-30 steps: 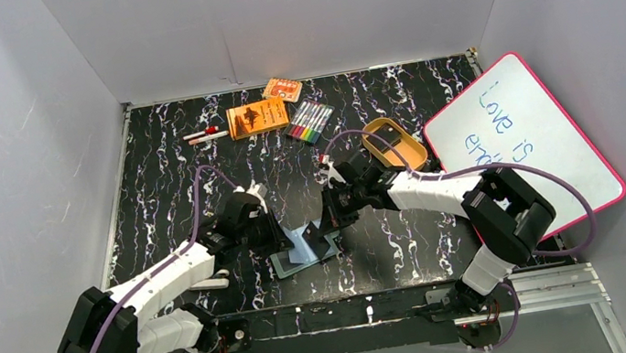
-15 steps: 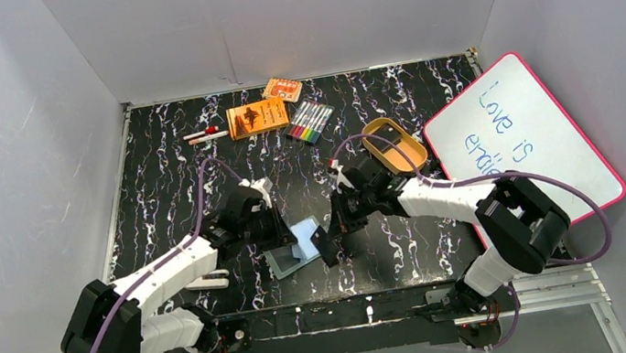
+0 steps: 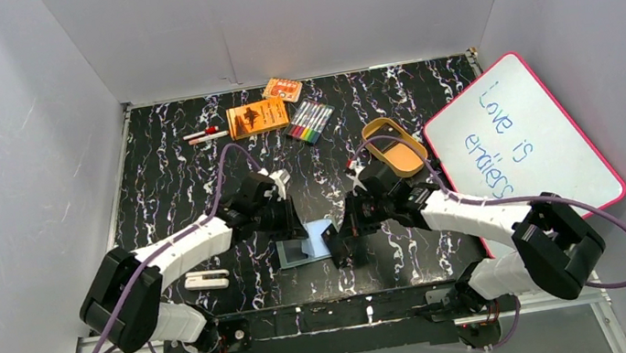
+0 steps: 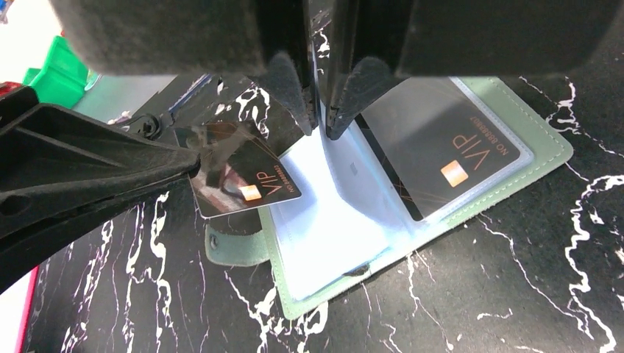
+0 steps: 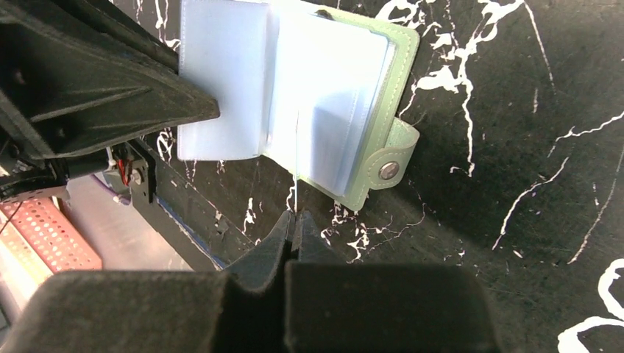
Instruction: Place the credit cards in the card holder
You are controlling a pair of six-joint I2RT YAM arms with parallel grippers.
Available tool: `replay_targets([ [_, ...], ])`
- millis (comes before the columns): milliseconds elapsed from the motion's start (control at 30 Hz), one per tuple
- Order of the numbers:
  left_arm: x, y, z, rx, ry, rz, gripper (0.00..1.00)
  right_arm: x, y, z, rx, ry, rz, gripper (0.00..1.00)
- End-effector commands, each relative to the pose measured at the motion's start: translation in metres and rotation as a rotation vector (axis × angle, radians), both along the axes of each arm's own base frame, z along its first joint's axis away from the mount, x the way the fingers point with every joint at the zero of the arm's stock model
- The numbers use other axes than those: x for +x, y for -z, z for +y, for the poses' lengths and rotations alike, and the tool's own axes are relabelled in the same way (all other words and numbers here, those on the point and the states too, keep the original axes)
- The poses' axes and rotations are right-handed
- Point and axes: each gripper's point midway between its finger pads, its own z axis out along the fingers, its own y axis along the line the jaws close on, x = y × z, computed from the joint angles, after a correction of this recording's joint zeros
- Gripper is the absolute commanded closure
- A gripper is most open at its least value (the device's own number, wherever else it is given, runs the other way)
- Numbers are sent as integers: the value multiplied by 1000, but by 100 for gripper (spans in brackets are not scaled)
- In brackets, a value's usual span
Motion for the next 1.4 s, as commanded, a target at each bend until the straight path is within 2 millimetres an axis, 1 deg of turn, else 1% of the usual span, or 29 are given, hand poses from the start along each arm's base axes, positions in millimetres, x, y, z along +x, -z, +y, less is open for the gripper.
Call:
replay_targets([
  [0, 7, -10, -3, 7, 4, -15, 84, 10, -3, 3, 4, 20, -30, 100],
  [67, 7, -10, -4, 1, 0, -11, 74, 12, -2, 6, 3, 14, -31, 100],
  [133, 6, -11, -7, -23, 3, -7, 69, 14, -1, 8, 2, 12, -29, 100],
  [267, 2, -15, -14, -81, 15, 5, 67, 18, -1, 11, 3, 9, -28, 100],
  [467, -1, -12, -16, -97, 9, 20, 67, 17, 2, 10, -1, 8, -20, 100],
  [700, 1, -4, -10, -64, -12, 17, 74, 17, 0, 10, 3, 5, -22, 100],
  [833, 3, 2, -5, -32, -34, 12, 75, 20, -1, 7, -7, 17, -33, 100],
  [933, 6, 4, 2, 3, -59, -2, 75, 26, -5, -2, -36, 66, -64, 100],
  [1000, 8, 4, 7, 28, -79, -17, 75, 34, -9, -15, -77, 126, -98, 100],
  [1067, 10, 3, 11, 43, -98, -30, 76, 43, -19, -25, -93, 181, -148, 100],
  [1133, 11, 3, 15, 54, -116, -41, 76, 49, -31, -30, -87, 209, -193, 100],
  [1200, 11, 3, 18, 62, -130, -45, 76, 50, -40, -26, -60, 186, -210, 100],
  [1233, 11, 4, 18, 62, -132, -43, 76, 48, -41, -21, -47, 156, -202, 100],
  [1267, 10, 6, 19, 63, -135, -39, 76, 44, -40, -15, -29, 119, -187, 100],
  [1367, 8, 10, 18, 60, -138, -23, 76, 33, -31, 0, 21, 31, -115, 100],
])
